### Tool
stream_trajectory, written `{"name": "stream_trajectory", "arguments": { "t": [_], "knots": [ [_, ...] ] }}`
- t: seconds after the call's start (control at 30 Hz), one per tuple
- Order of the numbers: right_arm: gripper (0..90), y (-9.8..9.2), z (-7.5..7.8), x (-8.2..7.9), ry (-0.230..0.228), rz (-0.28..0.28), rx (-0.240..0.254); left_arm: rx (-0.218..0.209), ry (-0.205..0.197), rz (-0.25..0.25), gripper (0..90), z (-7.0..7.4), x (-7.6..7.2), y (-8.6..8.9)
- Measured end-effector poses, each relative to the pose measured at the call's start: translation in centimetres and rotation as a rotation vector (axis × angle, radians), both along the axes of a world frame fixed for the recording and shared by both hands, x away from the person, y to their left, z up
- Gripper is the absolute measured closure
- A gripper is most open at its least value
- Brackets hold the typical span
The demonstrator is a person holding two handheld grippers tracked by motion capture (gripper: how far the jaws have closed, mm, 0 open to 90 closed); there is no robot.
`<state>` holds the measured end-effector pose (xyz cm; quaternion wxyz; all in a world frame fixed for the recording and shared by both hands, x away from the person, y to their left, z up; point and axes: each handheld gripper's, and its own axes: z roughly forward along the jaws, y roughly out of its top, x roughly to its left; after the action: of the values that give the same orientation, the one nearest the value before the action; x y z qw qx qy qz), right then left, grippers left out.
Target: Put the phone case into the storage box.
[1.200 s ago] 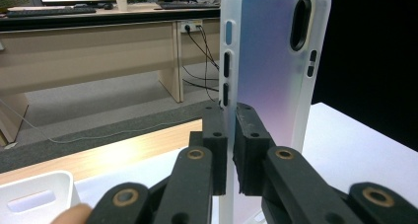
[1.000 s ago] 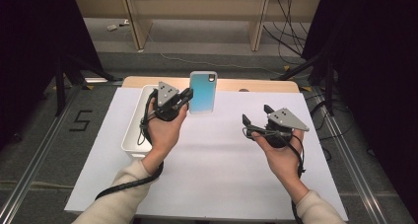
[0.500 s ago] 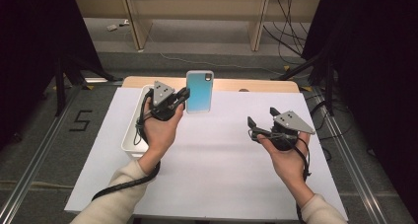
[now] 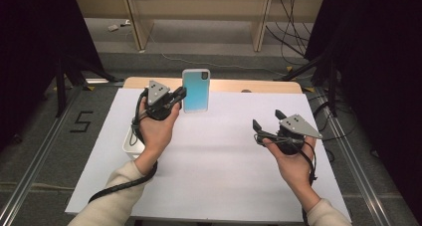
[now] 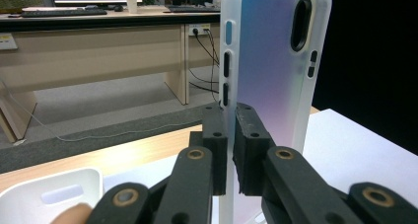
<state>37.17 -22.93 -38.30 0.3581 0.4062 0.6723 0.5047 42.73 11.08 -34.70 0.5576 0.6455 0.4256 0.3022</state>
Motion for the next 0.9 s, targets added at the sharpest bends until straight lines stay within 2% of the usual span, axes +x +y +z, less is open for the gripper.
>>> {"name": "stream_trajectory", "arguments": {
  "t": [0.1,0.33,0.63,0.7,0.73,0.8,0.9],
  "knots": [
    [20.2,0.0,0.0,-0.2,0.018,0.005,-0.005,-0.001,0.0,0.003,84.6,0.0,0.0,0.1],
    [19.9,-0.1,-0.2,-0.3,0.006,0.007,-0.007,0.0,-0.002,0.005,84.6,0.1,0.0,0.5],
    [19.8,-0.4,-0.4,-0.7,0.009,0.012,-0.009,-0.011,-0.004,0.012,84.7,0.3,0.1,0.9],
    [19.8,-0.4,-0.4,-0.8,0.019,0.02,0.004,-0.016,-0.004,0.013,84.6,0.4,0.2,1.0],
    [19.8,-0.5,-0.4,-0.9,0.009,0.009,-0.008,-0.013,-0.003,0.012,84.7,0.4,0.2,1.1],
    [19.8,-0.6,-0.5,-0.9,0.003,0.016,0.001,-0.018,-0.002,0.018,84.6,0.4,0.2,1.2],
    [19.8,-0.9,-0.8,-1.1,0.019,0.017,0.015,-0.023,-0.005,0.019,84.6,0.4,0.2,1.4]
  ]
}}
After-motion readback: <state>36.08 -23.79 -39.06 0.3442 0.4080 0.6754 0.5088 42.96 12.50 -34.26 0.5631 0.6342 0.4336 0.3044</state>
